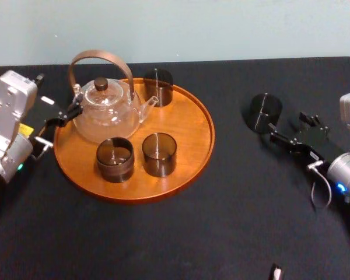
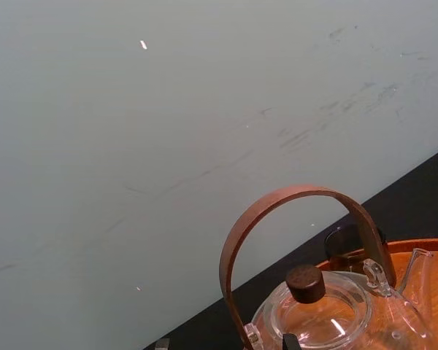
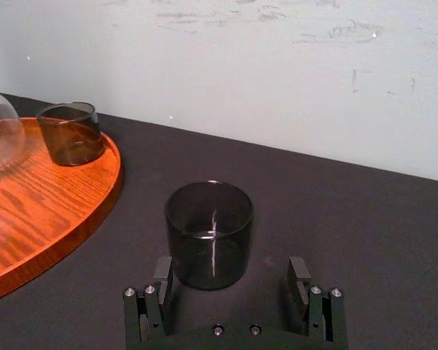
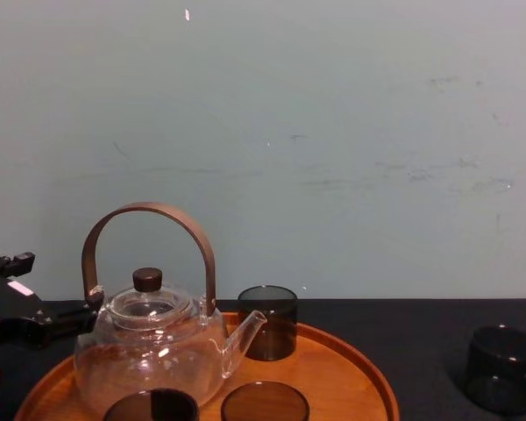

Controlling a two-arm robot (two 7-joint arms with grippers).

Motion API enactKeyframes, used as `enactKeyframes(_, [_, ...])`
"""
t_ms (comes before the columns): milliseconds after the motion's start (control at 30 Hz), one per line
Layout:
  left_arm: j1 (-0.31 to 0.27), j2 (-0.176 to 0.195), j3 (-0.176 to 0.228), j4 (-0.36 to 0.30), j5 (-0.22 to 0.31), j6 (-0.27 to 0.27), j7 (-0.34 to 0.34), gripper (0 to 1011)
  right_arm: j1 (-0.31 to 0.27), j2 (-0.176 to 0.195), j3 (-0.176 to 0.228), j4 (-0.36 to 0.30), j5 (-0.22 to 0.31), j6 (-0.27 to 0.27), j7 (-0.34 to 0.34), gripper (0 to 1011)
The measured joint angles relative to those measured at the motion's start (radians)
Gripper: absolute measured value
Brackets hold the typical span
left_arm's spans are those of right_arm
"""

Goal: Pick up the glass from the table and place it on the tray.

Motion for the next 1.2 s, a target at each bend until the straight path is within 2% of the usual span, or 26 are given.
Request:
enactKeyframes(167, [0.0,0.0,0.0,0.0,0.0,0.0,0.0,1001,0.041,-0.01,-0.01,0.057,-0.007,-0.017,0.015,1002])
enactKeyframes(800, [0.0,0.0,0.0,0.0,0.0,0.0,0.0,1001,0.143,-0.029,-0.061,0.16,-0.033,-0.051,0.06,1002])
enactKeyframes(1200, [0.0,0.0,0.0,0.0,0.0,0.0,0.0,1002,0.219,-0.046,-0.086,0.268,-0.037,-0.08,0.096,1002])
